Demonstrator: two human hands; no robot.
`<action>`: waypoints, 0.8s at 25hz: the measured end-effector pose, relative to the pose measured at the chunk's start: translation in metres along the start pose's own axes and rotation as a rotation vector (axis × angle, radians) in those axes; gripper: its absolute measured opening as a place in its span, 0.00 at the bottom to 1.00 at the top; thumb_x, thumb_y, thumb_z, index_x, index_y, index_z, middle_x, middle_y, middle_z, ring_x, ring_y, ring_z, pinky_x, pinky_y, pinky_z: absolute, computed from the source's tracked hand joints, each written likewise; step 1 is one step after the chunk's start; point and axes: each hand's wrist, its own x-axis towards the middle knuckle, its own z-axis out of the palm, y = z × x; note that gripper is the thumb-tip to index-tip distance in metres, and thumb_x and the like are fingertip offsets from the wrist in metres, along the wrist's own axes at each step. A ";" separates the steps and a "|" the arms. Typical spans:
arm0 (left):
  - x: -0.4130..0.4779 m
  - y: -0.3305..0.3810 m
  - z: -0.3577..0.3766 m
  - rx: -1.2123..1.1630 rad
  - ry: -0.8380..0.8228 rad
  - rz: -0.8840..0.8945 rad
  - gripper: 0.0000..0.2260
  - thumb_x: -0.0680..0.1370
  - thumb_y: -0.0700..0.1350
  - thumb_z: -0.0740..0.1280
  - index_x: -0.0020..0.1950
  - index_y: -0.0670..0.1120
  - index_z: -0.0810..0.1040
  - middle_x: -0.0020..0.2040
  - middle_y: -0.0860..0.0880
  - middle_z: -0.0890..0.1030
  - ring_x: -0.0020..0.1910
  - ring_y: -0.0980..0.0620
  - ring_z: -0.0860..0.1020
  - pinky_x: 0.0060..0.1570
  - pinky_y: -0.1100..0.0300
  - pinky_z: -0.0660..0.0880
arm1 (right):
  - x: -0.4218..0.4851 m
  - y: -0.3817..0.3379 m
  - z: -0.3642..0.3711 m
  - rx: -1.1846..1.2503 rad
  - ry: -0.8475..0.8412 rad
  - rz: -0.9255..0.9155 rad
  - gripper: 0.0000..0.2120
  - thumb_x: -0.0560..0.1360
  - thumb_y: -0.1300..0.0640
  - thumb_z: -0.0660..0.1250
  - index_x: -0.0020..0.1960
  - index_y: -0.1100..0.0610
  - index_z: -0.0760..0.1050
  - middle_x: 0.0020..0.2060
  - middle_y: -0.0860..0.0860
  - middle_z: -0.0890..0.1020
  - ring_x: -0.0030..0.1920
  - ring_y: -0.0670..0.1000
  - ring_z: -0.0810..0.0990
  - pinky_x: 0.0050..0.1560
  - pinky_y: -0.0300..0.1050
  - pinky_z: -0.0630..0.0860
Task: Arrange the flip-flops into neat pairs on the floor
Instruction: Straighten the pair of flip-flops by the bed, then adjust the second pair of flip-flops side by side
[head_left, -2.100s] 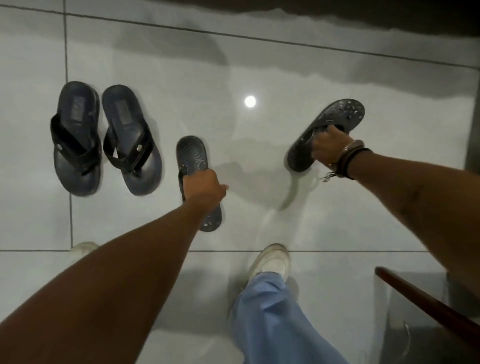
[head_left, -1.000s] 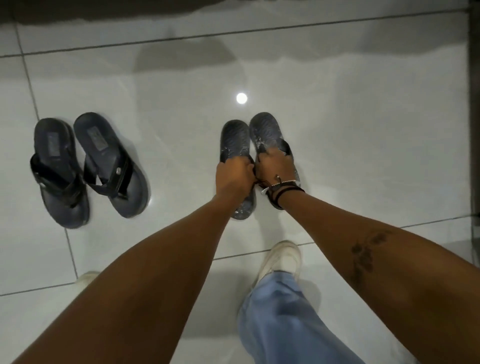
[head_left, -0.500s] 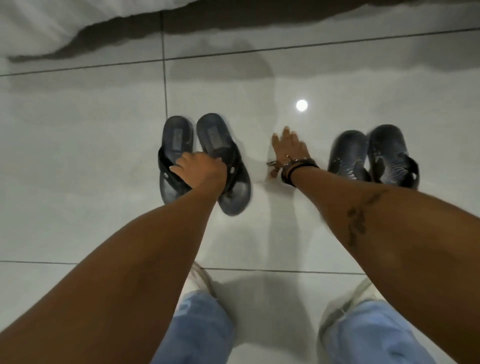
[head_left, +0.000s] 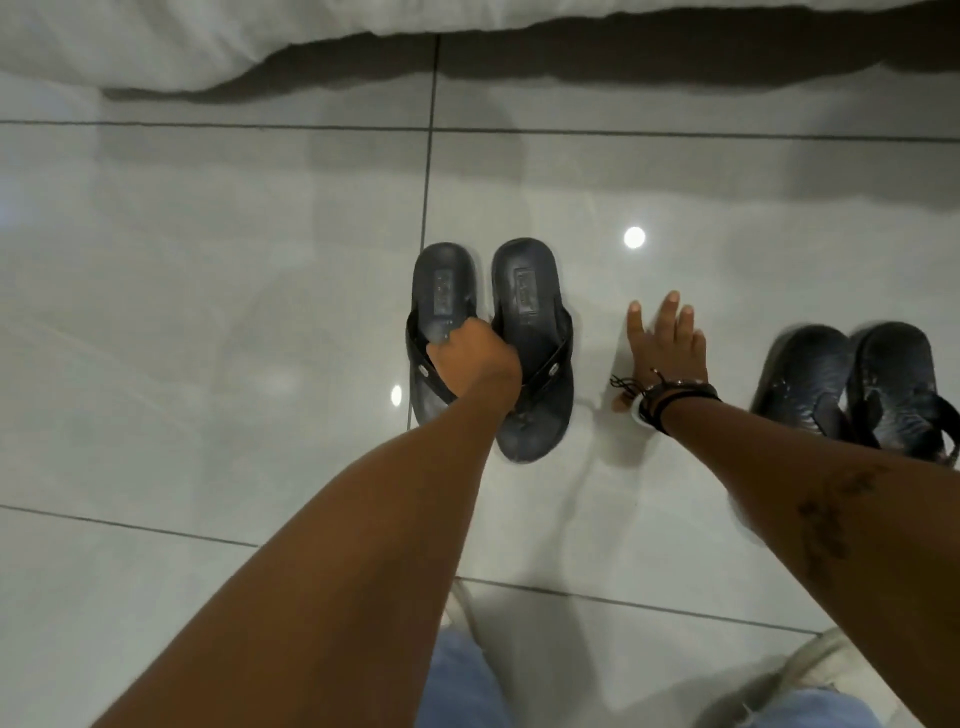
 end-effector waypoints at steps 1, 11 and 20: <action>0.013 0.000 -0.012 0.004 0.020 0.023 0.05 0.77 0.42 0.68 0.48 0.42 0.80 0.48 0.42 0.84 0.49 0.42 0.81 0.57 0.53 0.69 | 0.000 0.002 -0.001 0.005 -0.013 0.009 0.37 0.79 0.60 0.63 0.78 0.51 0.42 0.77 0.65 0.40 0.77 0.65 0.43 0.76 0.59 0.52; 0.132 0.007 -0.091 -0.125 0.078 -0.043 0.13 0.77 0.40 0.68 0.61 0.37 0.78 0.59 0.37 0.82 0.60 0.38 0.80 0.66 0.46 0.75 | -0.002 0.005 0.001 0.018 -0.062 0.032 0.64 0.59 0.47 0.82 0.77 0.48 0.38 0.77 0.61 0.38 0.77 0.63 0.41 0.76 0.58 0.53; 0.122 0.015 -0.072 -0.107 0.066 -0.104 0.22 0.75 0.52 0.73 0.64 0.41 0.77 0.61 0.40 0.81 0.64 0.38 0.77 0.69 0.40 0.69 | -0.008 0.009 -0.004 0.023 -0.083 0.042 0.50 0.70 0.56 0.74 0.78 0.49 0.41 0.77 0.62 0.39 0.77 0.64 0.42 0.76 0.60 0.52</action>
